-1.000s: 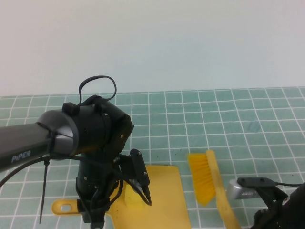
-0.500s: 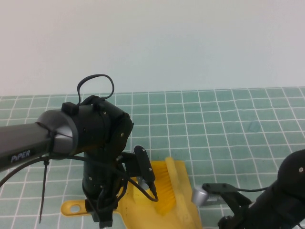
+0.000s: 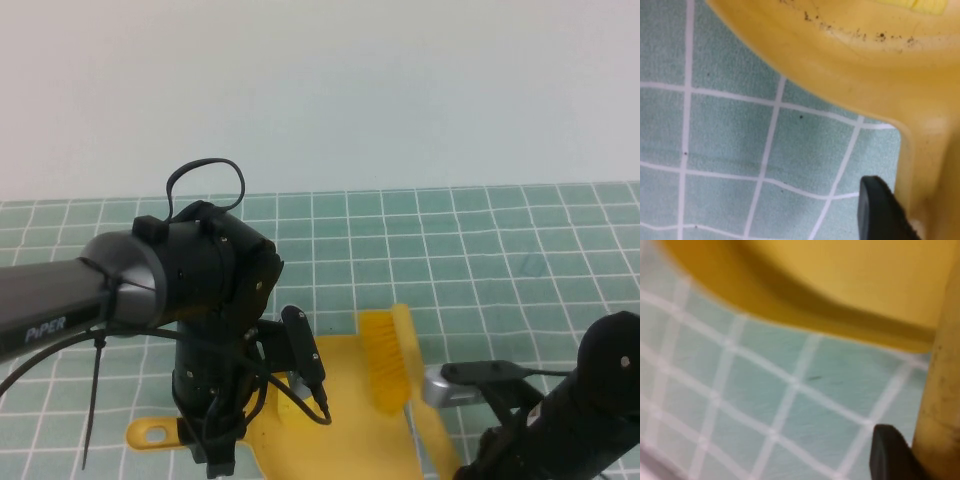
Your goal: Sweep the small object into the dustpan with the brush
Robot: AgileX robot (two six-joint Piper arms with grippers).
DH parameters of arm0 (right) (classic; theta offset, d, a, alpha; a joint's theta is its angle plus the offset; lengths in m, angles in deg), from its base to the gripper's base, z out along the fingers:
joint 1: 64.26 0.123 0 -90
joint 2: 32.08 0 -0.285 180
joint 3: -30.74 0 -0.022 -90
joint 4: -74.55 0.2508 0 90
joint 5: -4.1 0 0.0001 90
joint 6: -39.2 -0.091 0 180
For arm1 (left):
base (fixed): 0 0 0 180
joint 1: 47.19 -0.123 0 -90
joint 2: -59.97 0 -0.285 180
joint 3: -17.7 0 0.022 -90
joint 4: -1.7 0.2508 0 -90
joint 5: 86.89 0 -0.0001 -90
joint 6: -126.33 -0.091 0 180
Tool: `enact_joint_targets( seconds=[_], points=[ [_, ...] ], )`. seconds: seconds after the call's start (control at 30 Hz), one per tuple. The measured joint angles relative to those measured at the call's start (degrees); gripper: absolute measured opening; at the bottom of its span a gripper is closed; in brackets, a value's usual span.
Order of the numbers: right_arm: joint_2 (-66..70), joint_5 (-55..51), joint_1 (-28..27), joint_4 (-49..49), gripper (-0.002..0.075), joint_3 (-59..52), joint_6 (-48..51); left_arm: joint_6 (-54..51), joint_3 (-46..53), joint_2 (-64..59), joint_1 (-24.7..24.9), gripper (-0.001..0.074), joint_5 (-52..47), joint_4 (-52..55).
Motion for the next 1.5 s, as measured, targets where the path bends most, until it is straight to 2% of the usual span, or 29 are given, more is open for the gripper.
enact_joint_targets(
  seconds=[0.1, 0.23, 0.4, 0.57, 0.83, 1.13, 1.3, 1.4, 1.5],
  points=[
    [0.0, 1.45, 0.0, -10.13, 0.0164, 0.0, -9.73, 1.39, 0.0, 0.0, 0.0, 0.0307, -0.13, 0.0],
    [0.09, 1.45, -1.43, -19.05, 0.0164, 0.0, -18.93, 1.51, 0.0, 0.0, 0.0, 0.0321, -0.66, 0.0],
    [1.03, 1.19, -4.41, -23.01, 0.0164, 0.0, -20.86, 1.61, 0.0, 0.0, 0.0, 0.0314, -0.66, -0.27],
    [2.13, 0.96, -4.68, -24.87, 0.0165, 0.47, -21.24, 4.8, 0.0, 0.0, 0.0, 0.032, 0.79, 2.32],
    [4.34, -0.85, -4.8, -25.44, 0.0205, 1.6, -21.44, 10.69, 0.0, 3.5, 0.0, 0.0424, 2.55, 3.36],
    [4.46, -1.22, -4.8, -23.46, 0.0437, 1.99, -21.44, 17.19, -1.5, 10.57, 0.0, 0.0422, 1.26, 2.42],
    [4.06, -1.68, -4.8, -23.36, 0.0467, 2.1, -21.44, 22.95, -2.02, 15.72, 0.0, 0.0417, 0.51, -0.49],
    [2.38, -1.45, -4.8, -24.12, 0.0475, 1.61, -21.44, 23.85, -2.14, 19.23, 0.0, 0.0363, -0.15, -1.91],
    [-0.91, -1.7, -4.8, -26.94, 0.0482, 0.52, -21.44, 24.3, -2.14, 22.53, 0.0, 0.025, -0.66, -1.09]
  ],
)
